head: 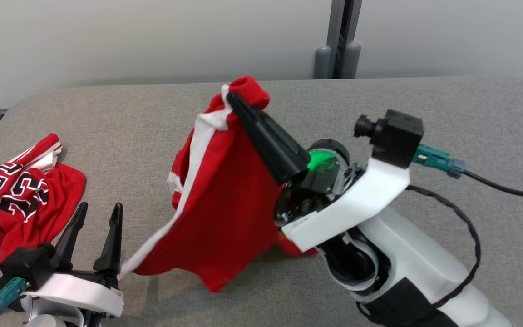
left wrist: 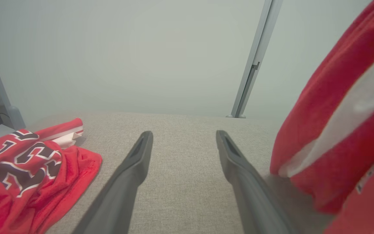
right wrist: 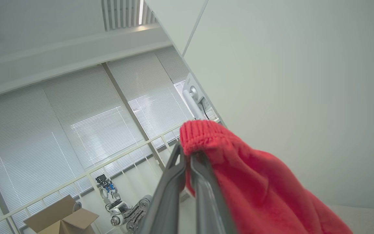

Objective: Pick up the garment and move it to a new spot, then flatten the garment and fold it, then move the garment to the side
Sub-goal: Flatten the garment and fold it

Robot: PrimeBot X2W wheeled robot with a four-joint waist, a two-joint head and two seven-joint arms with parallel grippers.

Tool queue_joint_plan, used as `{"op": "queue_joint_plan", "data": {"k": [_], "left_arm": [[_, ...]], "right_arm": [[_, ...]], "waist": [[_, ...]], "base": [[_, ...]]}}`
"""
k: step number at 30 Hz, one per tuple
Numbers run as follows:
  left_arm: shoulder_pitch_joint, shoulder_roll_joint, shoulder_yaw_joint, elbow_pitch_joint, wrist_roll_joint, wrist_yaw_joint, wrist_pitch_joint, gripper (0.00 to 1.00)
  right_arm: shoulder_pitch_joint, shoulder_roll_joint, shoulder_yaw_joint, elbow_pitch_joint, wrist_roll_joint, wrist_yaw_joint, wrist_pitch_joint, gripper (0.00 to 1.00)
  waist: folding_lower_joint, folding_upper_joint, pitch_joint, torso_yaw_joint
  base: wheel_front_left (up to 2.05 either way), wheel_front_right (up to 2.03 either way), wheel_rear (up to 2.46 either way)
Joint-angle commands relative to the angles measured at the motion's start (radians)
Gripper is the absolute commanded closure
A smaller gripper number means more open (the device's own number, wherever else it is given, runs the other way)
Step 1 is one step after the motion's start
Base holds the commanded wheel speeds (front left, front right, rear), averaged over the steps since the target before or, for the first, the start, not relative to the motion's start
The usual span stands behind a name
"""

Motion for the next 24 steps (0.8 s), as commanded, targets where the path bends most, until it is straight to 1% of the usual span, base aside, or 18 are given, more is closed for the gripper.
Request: {"op": "queue_joint_plan", "data": {"k": [1,5,10,11,16,21,24], "left_arm": [[-0.011,0.002,0.003,0.003,0.007,-0.003,-0.005,0.0],[-0.007,-0.007,0.006,0.005,0.012,-0.006,-0.005,0.0],[-0.002,-0.013,0.017,0.003,0.018,-0.011,-0.005,0.0],[-0.002,-0.013,0.017,0.003,0.018,-0.011,-0.005,0.0],[-0.018,-0.015,0.021,0.003,0.023,-0.021,-0.005,0.0],[-0.029,-0.019,0.021,0.005,0.026,-0.026,-0.005,0.0],[-0.04,-0.022,0.02,0.006,0.029,-0.031,-0.005,0.0]], "right_arm": [[0.011,-0.006,-0.028,0.001,0.02,0.0,-0.007,1.0],[0.095,-0.006,-0.095,0.08,0.026,0.0,-0.006,1.0],[0.231,-0.043,-0.185,0.235,0.014,0.0,-0.006,1.0],[0.231,-0.043,-0.185,0.235,0.014,0.0,-0.006,1.0],[0.334,-0.063,-0.33,0.372,-0.001,0.0,-0.006,1.0],[0.382,-0.047,-0.469,0.459,-0.001,0.0,-0.006,1.0],[0.384,-0.035,-0.515,0.497,-0.002,0.0,-0.006,1.0]], "waist": [[0.0,0.0,-0.002,0.002],[0.0,0.0,-0.001,0.002],[0.0,0.0,0.014,-0.007],[0.0,0.0,0.014,-0.007],[0.0,0.0,0.036,-0.021],[0.0,0.0,0.054,-0.033],[0.0,0.0,0.063,-0.034]], "base": [[0.0,0.0,0.0],[0.0,0.0,0.0],[0.0,0.0,0.0],[0.0,0.0,0.0],[0.0,0.0,0.0],[0.0,0.0,0.0],[0.0,0.0,0.0]]}}
